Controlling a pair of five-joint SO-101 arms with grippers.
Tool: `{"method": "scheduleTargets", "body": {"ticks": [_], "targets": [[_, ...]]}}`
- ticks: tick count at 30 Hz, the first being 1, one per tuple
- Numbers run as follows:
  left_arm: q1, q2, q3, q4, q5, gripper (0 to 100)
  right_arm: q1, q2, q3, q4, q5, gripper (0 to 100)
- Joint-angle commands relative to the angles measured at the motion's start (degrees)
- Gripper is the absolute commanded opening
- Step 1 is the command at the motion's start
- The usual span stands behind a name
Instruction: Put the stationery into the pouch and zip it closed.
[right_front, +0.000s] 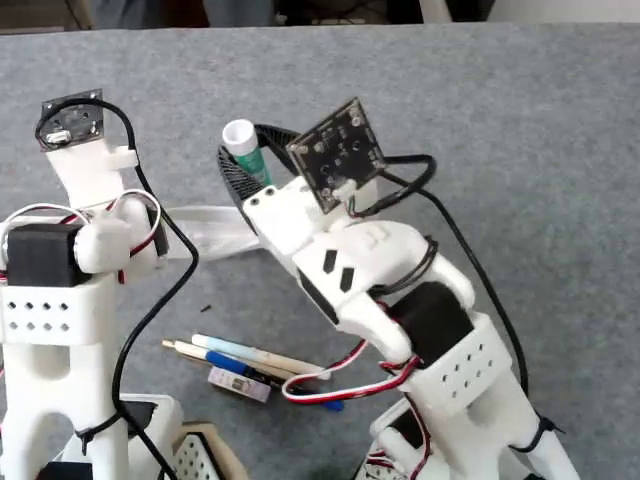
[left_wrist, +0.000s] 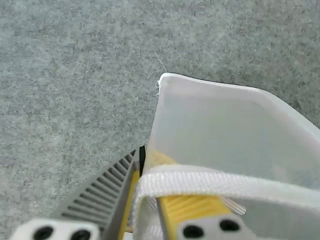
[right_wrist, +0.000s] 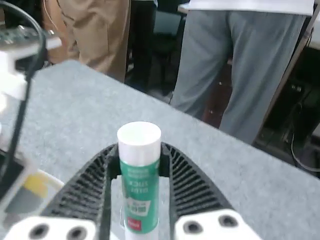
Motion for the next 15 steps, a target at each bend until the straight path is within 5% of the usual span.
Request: {"method": "scheduleTargets", "body": {"ticks": [1, 5, 15], "targets": [[-1.0, -0.1, 0.0, -0.1, 0.4, 3, -1.1, 0.1, 0.5, -2.2, -1.4, 1.2], [-1.0, -0.1, 1.5, -0.3, 0.3, 3, -1.4, -0.1, -6.5, -1.2, -6.8, 1.2], [-0.8, -0.1, 2.4, -1.7, 0.5, 3, -6.4, 0.1, -20.0, 8.9, -6.9, 1.2]]}}
